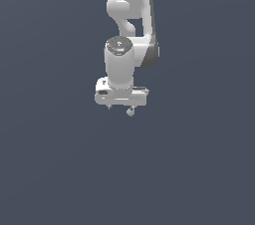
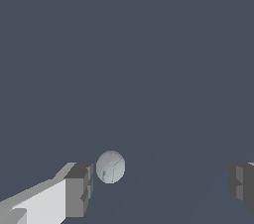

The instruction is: Pick up the object and move it to a goal position.

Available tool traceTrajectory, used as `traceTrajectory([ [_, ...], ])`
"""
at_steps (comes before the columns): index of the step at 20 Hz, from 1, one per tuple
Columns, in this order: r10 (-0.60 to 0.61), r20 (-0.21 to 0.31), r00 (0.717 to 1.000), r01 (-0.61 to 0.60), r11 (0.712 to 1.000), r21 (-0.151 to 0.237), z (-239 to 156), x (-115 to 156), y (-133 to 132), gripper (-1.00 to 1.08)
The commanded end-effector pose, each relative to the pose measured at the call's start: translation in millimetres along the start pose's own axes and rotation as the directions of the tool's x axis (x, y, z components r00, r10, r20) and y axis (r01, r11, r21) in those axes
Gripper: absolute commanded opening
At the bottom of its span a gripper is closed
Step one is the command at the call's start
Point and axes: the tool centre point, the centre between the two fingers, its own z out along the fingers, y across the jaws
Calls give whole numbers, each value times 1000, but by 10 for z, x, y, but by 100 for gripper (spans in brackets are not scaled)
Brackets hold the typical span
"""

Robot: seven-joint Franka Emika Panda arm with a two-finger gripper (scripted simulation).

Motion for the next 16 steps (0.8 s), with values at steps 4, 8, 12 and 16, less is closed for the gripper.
traceTrajectory([
  [4,-43,9,999,43,999,9,374,-258,-228,100],
  [8,-66,14,998,66,998,14,558,-412,-342,100],
  [12,-80,17,997,79,997,18,663,-510,-408,100],
  [16,-84,18,996,84,996,19,698,-543,-429,100],
])
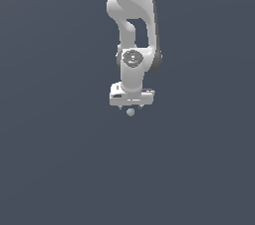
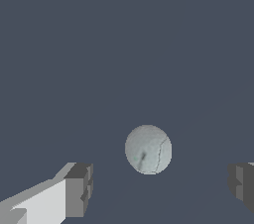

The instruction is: Pick up the object and move it to a goal position.

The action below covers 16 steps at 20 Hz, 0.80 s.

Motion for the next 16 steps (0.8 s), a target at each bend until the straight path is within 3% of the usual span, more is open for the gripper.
traceTrajectory([
  [1,0,0,1000,0,1000,0,0,0,-1,100],
  [16,-1,-1,1000,1,1000,0,487,-16,-7,100],
])
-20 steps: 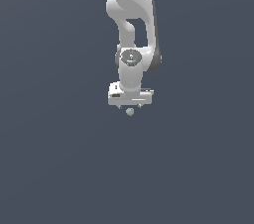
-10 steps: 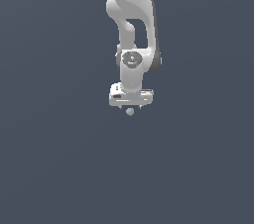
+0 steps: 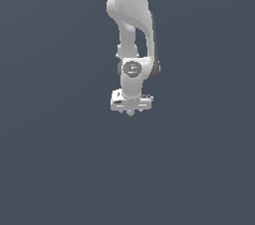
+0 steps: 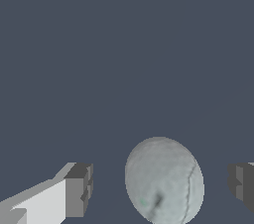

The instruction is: Pick up the object and move it to a goal position.

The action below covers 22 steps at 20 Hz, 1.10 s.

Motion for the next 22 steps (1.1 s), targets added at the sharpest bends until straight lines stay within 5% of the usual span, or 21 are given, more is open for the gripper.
traceTrajectory([
  [1,0,-1,1000,0,1000,0,53,7,-1,100],
  [3,0,-1,1000,0,1000,0,64,8,-1,100],
  [4,0,-1,1000,0,1000,0,64,8,-1,-100],
  [22,0,-2,1000,0,1000,0,-95,85,-145,-100],
])
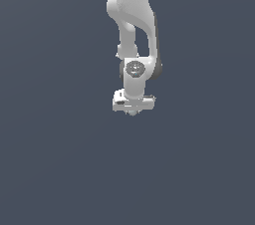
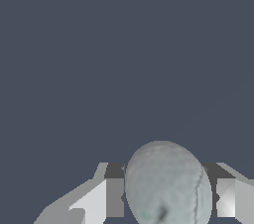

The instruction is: Pick up the object and move it to a goal position.

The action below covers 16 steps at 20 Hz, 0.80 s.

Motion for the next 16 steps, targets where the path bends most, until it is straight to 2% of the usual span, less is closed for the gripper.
traceTrajectory([
  [1,-1,-1,1000,1,1000,0,-91,46,-87,-100],
  [7,-1,-1,1000,1,1000,0,-424,212,-402,-100],
  [16,-1,-1,1000,1,1000,-1,-1096,560,-1038,-100],
])
